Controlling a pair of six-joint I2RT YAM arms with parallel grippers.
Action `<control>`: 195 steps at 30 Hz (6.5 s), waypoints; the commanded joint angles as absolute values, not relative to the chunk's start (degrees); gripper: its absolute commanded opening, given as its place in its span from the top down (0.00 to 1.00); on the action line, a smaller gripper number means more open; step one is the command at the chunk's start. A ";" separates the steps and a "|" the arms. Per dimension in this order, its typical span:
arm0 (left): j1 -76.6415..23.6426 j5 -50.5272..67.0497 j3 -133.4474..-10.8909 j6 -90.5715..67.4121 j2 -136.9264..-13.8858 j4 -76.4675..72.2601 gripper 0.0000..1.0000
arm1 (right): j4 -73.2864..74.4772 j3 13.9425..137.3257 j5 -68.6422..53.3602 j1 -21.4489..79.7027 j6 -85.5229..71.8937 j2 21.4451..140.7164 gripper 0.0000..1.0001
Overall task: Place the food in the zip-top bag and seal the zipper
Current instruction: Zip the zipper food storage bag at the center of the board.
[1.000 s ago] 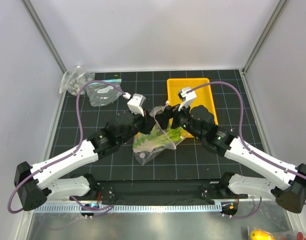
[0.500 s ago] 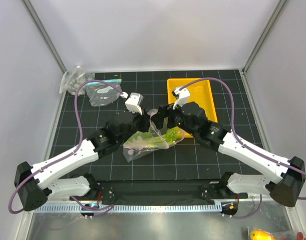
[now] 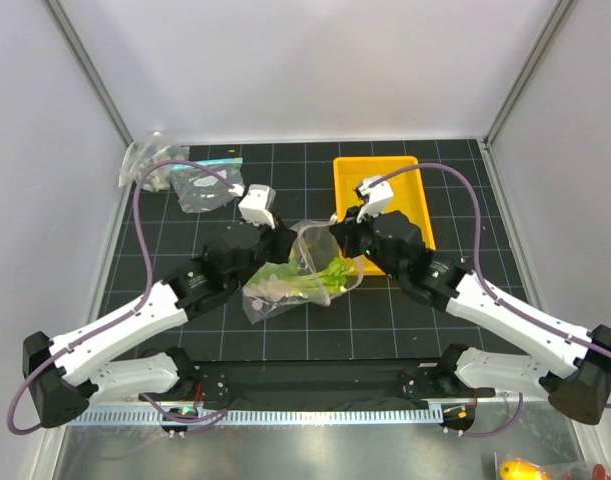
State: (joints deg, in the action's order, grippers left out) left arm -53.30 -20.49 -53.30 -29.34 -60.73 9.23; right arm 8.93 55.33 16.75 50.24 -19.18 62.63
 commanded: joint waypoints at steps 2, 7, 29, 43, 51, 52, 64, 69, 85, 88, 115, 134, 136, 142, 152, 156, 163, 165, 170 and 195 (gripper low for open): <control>-52.39 -29.79 -56.78 -28.92 -57.05 13.97 0.83 | 1.07 52.13 16.35 50.45 -12.41 55.82 0.99; -49.31 -37.33 -59.85 -32.69 -57.56 23.10 0.84 | -1.04 50.01 14.77 50.45 -8.44 49.67 0.99; -48.34 5.96 -37.36 -10.02 -44.03 -17.65 0.20 | -3.34 48.43 -18.71 50.45 -1.67 43.68 0.99; -49.22 23.81 -34.11 -4.66 -42.54 -23.81 0.17 | -1.67 49.74 -30.32 50.36 -0.79 43.33 0.99; -51.42 25.66 -36.65 -2.29 -46.13 -20.92 0.14 | -2.81 49.74 -31.37 50.54 -1.58 44.82 0.99; -51.42 25.93 -36.82 -2.29 -46.66 -20.92 0.14 | -2.81 49.83 -31.99 50.45 -1.67 45.17 0.99; -51.42 26.72 -36.74 -3.52 -46.94 -22.41 0.17 | -0.79 52.12 -40.34 50.45 -1.32 48.51 0.99; -52.20 26.10 -34.54 -3.43 -42.89 -24.78 0.16 | -0.35 52.73 -42.10 50.45 -0.97 49.39 0.99; -53.61 31.92 -40.08 -2.81 -49.83 -18.64 0.93 | -2.28 50.54 -37.01 50.45 -1.49 47.03 0.99; -53.61 29.19 -39.90 -3.25 -49.66 -18.81 1.00 | -2.37 50.10 -34.03 50.54 -1.49 46.41 0.82; -53.70 36.65 -44.74 -5.71 -56.07 -14.50 1.00 | -7.56 45.79 -31.91 50.54 -0.79 42.71 0.50; -53.96 38.23 -44.12 -5.10 -55.02 -15.21 1.00 | -7.12 46.49 -30.85 50.45 -1.58 44.65 0.66; -54.05 37.97 -44.12 -5.27 -54.85 -15.12 1.00 | -7.12 46.49 -30.94 50.45 -1.67 44.56 0.84; -54.05 32.53 -43.77 -6.94 -54.14 -15.47 1.00 | -7.12 46.41 -30.59 50.45 -1.85 44.30 0.99; -51.86 16.44 -40.26 -12.21 -48.69 -18.98 1.00 | -6.94 46.49 -29.18 50.45 -2.11 44.74 0.99; -49.23 14.86 -37.89 -15.63 -46.94 -21.79 1.00 | -6.07 46.85 -26.55 50.45 -2.20 45.18 0.99; -46.67 11.33 -33.22 -19.42 -40.17 -26.72 1.00 | -5.36 47.20 -23.83 50.45 -2.37 45.79 0.99; -46.76 12.30 -33.13 -20.04 -39.99 -27.24 1.00 | -5.27 47.20 -23.03 50.45 -2.63 45.97 0.99; -46.67 6.63 -32.96 -20.57 -38.94 -25.93 1.00 | -4.84 47.55 -20.75 50.45 -2.99 46.58 0.99; -46.05 -31.29 -34.98 -23.73 -37.44 -9.40 1.00 | 9.66 42.81 -4.05 50.45 -8.61 42.11 0.99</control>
State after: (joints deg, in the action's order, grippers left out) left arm -47.59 -24.49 -32.67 -25.12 -38.00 -9.32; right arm 3.95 43.68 -6.85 50.57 -6.09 45.69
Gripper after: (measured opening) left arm 0.009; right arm 0.139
